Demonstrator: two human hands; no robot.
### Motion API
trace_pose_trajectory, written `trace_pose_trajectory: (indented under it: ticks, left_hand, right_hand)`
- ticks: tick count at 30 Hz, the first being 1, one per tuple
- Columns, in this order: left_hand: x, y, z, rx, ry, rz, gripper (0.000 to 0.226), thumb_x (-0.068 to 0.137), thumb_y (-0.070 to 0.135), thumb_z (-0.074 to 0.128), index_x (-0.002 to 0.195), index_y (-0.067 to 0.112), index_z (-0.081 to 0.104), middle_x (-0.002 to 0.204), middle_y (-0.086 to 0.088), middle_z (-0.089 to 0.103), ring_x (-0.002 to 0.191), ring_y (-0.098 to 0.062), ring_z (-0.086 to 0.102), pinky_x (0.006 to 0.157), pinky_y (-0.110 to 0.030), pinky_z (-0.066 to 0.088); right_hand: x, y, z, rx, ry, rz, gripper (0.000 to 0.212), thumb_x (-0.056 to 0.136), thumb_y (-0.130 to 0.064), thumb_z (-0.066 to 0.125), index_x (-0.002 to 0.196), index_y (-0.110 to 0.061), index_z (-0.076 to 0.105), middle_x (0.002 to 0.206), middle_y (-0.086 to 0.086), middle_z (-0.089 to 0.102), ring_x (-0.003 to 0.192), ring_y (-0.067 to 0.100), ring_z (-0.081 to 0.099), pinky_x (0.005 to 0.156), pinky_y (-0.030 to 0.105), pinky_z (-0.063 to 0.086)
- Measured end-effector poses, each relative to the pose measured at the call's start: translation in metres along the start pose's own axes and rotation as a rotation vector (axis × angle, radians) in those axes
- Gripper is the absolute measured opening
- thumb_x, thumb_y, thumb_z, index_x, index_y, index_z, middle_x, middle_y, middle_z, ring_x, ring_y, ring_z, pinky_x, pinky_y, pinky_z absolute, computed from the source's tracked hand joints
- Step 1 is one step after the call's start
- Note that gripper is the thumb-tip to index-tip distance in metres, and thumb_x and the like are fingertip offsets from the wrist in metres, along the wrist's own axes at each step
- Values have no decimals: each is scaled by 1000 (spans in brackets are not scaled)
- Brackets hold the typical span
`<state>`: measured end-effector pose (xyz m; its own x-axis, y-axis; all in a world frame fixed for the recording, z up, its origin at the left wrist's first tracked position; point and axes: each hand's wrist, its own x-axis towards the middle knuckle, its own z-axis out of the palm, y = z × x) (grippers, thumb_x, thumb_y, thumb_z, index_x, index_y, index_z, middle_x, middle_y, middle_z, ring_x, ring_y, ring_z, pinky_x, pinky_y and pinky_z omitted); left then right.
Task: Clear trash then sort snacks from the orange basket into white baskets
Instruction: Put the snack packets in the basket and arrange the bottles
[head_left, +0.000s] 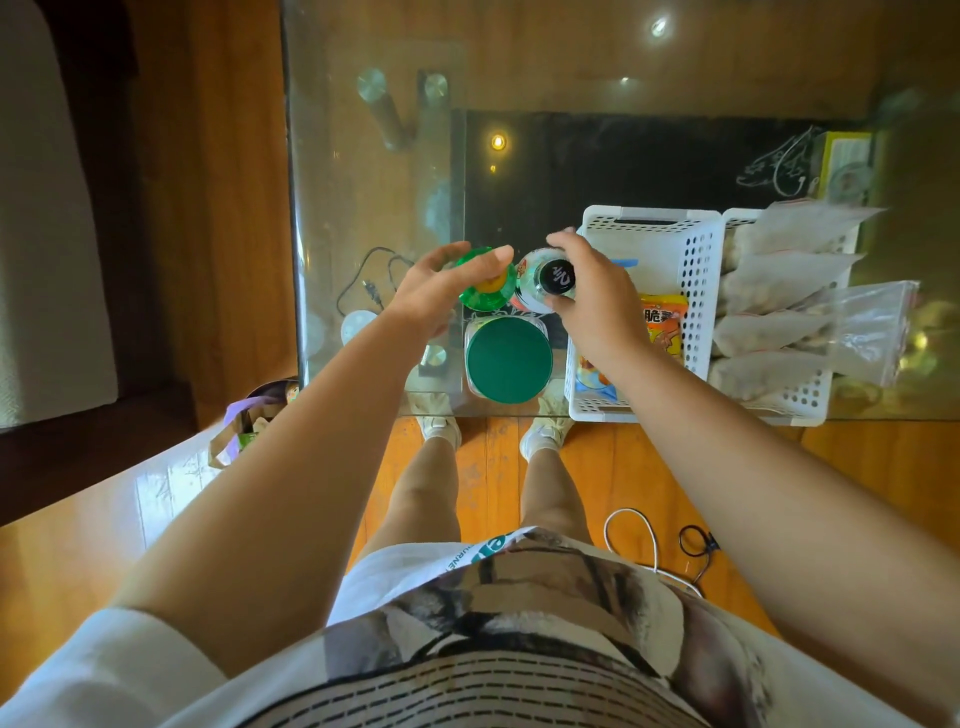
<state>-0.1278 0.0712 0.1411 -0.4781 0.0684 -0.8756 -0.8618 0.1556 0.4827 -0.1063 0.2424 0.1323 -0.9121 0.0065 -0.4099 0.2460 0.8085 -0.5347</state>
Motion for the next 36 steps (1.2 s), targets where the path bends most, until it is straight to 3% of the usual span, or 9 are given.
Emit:
trace_pose_trajectory:
  ticks: [7, 12, 15, 18, 22, 24, 26, 30, 36]
  left_hand:
    - [0, 2, 0, -30, -21, -1, 72, 74, 46, 70, 135, 22, 43, 137, -10, 47, 123, -32, 49, 110, -46, 35]
    - [-4, -6, -5, -20, -53, 0, 97, 62, 71, 60, 142, 23, 33, 145, -13, 40, 126, -35, 45, 109, -46, 35]
    - [-3, -23, -3, -277, 81, -97, 77, 81, 72, 36, 142, 24, 35, 147, -14, 39, 129, -34, 44, 103, -43, 36]
    - [-8, -46, 8, -343, 155, -298, 59, 90, 48, 49, 138, 15, 41, 150, -15, 34, 130, -32, 42, 92, -43, 42]
    - [-16, -66, 24, -290, -4, -383, 62, 89, 26, 60, 144, 27, 31, 154, -13, 22, 135, -42, 30, 102, -59, 37]
    - [-15, -66, 29, -356, 22, -366, 65, 89, 14, 60, 145, 31, 28, 154, -12, 20, 132, -42, 35, 90, -56, 47]
    - [-13, -65, 32, -462, 38, -344, 66, 90, 5, 56, 144, 32, 30, 153, -10, 21, 130, -42, 40, 80, -52, 53]
    - [-6, -63, 34, -423, 48, -297, 64, 91, 2, 55, 143, 32, 33, 149, -8, 29, 129, -41, 42, 93, -54, 49]
    - [-4, -60, 33, -412, 24, -297, 64, 90, 2, 55, 143, 32, 34, 148, -7, 32, 128, -39, 43, 91, -53, 50]
  right_hand:
    - [-1, 2, 4, 165, -9, 110, 47, 84, -3, 62, 126, -18, 49, 124, 9, 60, 116, 26, 55, 87, 30, 47]
    - [-4, 8, 10, 291, -9, 268, 72, 82, -16, 68, 142, -18, 29, 142, 9, 44, 130, 27, 42, 101, 40, 42]
    - [-15, 17, 24, 383, -102, 421, 78, 80, -22, 70, 144, -15, 25, 144, 9, 41, 131, 26, 41, 103, 38, 37]
    - [-26, 22, 39, 552, -253, 592, 80, 81, -22, 70, 145, -16, 22, 147, 12, 36, 133, 27, 38, 106, 46, 39]
    - [-27, 15, 35, 580, -22, 401, 85, 79, -19, 70, 146, -20, 18, 152, 3, 28, 138, 21, 30, 111, 40, 33]
    - [-20, 9, 25, 547, 71, 261, 79, 79, -18, 71, 144, -23, 26, 150, 2, 31, 138, 18, 29, 111, 32, 32]
    - [-11, 5, 15, 405, 70, 152, 64, 81, -20, 68, 137, -25, 40, 143, 5, 41, 133, 18, 36, 104, 27, 36]
    - [-1, 2, 1, 290, -5, 59, 42, 81, -17, 68, 121, -18, 57, 118, 4, 61, 109, 15, 55, 75, 7, 41]
    - [3, 5, -4, 281, -52, 44, 42, 80, -18, 69, 120, -21, 58, 114, 0, 62, 98, 4, 49, 72, 3, 35]
